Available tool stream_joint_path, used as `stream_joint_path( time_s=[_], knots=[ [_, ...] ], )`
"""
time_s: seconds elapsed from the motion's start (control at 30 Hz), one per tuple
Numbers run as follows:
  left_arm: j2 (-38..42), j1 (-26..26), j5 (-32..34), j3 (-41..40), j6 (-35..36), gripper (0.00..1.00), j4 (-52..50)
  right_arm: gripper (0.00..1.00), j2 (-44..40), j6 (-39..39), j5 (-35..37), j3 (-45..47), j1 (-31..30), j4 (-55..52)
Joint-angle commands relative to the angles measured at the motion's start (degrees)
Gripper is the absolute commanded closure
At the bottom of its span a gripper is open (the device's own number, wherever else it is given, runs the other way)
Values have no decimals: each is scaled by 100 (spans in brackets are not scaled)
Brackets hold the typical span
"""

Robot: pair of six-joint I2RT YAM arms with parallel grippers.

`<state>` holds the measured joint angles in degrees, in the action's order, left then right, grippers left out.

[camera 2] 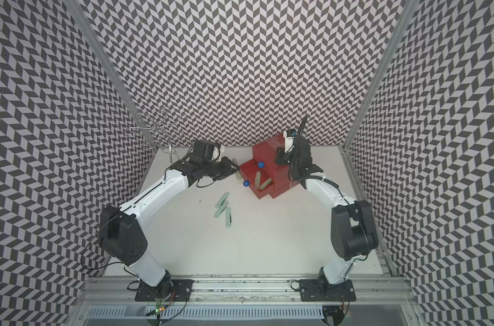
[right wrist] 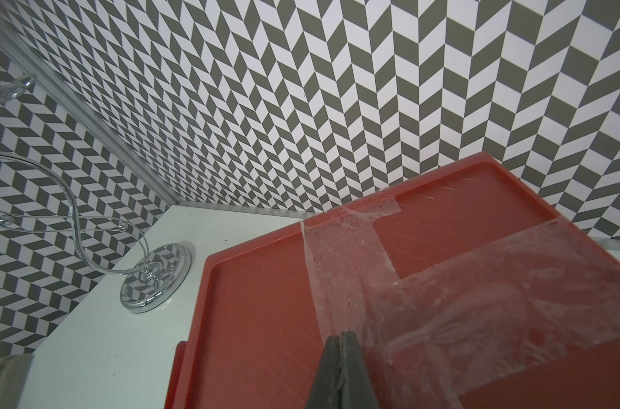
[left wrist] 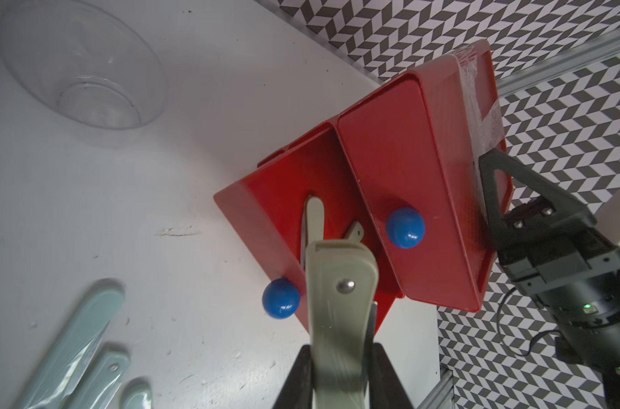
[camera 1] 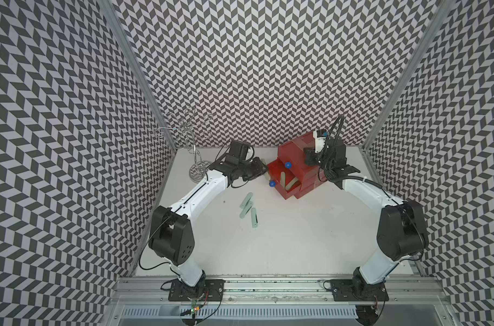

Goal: Place the fruit knives into the drawer by color
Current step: Place the fruit knife in the drawer.

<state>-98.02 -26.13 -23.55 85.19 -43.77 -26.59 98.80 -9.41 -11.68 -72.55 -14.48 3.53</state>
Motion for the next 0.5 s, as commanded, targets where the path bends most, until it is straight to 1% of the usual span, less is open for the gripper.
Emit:
stream_joint_path(
  time_s=[0.0,0.23,0.47],
  knots=[
    [-318,-72,-272,296,-213,76,438,100,1153,-209,-97,701,-62,-2265],
    [-818,-217,-403,629,-491,76,751,100,1167,-198,-115,700,-61,-2269],
    [-1155,-324,-388,806,-571,76,767,100,1164,-201,-132,696,-56,-2259]
  ],
)
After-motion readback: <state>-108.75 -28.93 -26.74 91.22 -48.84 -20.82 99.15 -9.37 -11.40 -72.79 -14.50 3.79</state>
